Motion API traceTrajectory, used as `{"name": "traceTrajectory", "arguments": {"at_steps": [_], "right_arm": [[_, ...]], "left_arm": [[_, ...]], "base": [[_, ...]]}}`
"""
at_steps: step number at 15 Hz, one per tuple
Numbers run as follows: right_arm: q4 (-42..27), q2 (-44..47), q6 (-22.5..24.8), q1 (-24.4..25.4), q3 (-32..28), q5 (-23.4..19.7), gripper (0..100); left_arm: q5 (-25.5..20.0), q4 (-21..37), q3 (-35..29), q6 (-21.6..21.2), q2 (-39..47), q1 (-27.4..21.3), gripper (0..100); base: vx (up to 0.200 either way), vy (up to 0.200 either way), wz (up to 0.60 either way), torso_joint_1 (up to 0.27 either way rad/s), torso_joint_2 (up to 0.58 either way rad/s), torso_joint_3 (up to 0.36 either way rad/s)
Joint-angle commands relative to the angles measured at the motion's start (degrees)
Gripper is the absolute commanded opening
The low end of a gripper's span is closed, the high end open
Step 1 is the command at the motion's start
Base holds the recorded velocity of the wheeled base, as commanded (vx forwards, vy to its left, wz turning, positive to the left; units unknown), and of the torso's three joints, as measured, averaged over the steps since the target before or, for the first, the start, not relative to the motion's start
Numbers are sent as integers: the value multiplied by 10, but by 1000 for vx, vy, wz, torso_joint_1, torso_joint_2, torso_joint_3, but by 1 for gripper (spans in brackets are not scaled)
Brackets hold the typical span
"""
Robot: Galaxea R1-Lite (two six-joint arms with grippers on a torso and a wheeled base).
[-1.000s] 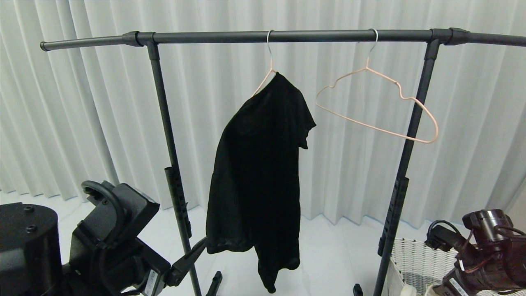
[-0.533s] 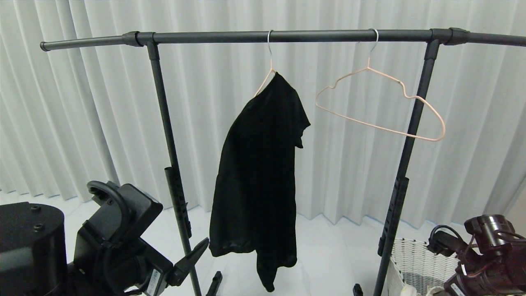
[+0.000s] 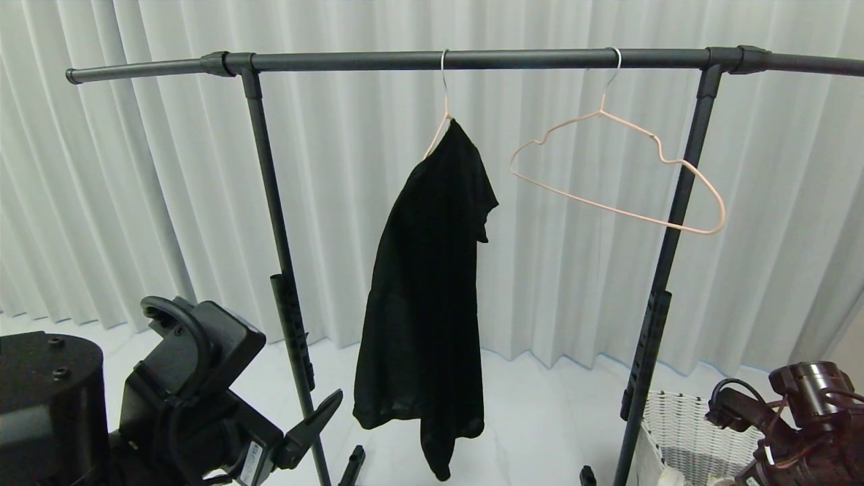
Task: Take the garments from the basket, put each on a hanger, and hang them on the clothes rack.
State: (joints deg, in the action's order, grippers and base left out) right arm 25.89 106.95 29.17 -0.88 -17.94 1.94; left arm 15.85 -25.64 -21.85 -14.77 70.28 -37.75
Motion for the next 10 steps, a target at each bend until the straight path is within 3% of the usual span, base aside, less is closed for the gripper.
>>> {"name": "traceTrajectory", "arguments": {"at_steps": [1,6,7,10], "right_arm": [[2,-19,1,2,4,1,0],[-25,-142,2,62,35,18,0],[-61,-174,1,82,9,30,0],[-262,-247,-14,127,-147,29,0]], "left_arm": [[1,0,2,0,-4,0,100],[1,0,24,0,3,0,100],[1,0,27,0,4,0,100],[0,0,18,0,14,0,100]], "base": [[0,0,0,0,0,0],[0,0,0,0,0,0],[0,0,0,0,0,0],[0,0,0,0,0,0]]}}
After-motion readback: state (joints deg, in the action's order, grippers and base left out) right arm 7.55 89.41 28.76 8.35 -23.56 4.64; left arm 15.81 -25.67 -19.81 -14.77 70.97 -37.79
